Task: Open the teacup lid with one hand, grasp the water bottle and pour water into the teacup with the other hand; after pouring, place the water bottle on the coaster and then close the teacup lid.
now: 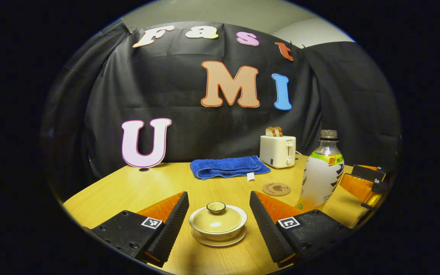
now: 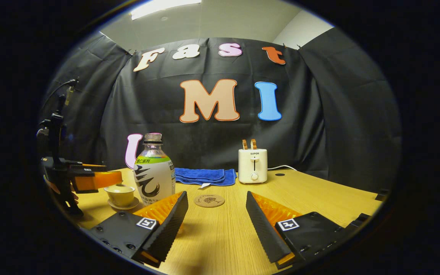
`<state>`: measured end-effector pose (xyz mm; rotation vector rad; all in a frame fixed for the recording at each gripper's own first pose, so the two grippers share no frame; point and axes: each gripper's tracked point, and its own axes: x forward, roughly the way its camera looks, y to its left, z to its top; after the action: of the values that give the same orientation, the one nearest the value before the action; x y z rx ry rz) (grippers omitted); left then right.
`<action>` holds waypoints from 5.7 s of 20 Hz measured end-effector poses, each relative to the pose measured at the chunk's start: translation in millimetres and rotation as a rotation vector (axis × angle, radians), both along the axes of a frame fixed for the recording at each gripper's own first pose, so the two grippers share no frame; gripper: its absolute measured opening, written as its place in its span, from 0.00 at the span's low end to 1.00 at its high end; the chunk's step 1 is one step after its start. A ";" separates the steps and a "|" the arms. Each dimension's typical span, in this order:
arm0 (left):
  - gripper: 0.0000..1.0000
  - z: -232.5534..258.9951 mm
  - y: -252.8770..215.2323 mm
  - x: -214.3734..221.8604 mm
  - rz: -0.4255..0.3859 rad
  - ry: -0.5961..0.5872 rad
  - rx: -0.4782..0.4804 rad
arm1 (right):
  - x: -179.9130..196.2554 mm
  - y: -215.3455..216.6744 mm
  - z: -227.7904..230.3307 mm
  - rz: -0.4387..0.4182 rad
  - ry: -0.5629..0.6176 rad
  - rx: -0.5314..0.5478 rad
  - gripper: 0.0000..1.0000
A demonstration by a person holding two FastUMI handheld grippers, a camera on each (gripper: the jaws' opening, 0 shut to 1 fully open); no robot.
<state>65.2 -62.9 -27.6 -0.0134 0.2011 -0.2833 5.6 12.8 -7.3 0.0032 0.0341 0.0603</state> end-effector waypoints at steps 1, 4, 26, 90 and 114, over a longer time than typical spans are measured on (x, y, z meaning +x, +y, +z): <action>0.93 -3.2 -0.6 3.5 -0.001 0.021 0.004 | 0.6 -0.6 0.4 -0.002 0.001 0.000 0.94; 0.87 -11.3 -4.4 8.3 -0.013 0.063 0.005 | 2.1 -1.7 -0.5 -0.005 0.001 0.000 0.94; 0.27 -25.0 -1.6 18.1 -0.027 0.111 0.006 | 6.4 -6.4 -4.5 -0.018 0.019 -0.003 0.94; 0.27 19.1 131.5 -15.3 0.197 -0.030 -0.082 | 64.1 111.5 -30.1 0.215 -0.009 -0.834 0.67; 0.26 15.1 126.8 -14.3 0.176 -0.021 -0.117 | 74.6 132.2 -31.9 0.319 -0.235 -1.543 0.66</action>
<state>50.9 63.9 -12.5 -0.1434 0.1609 -0.1192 80.2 145.0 -39.2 -1.5534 -0.1610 0.3405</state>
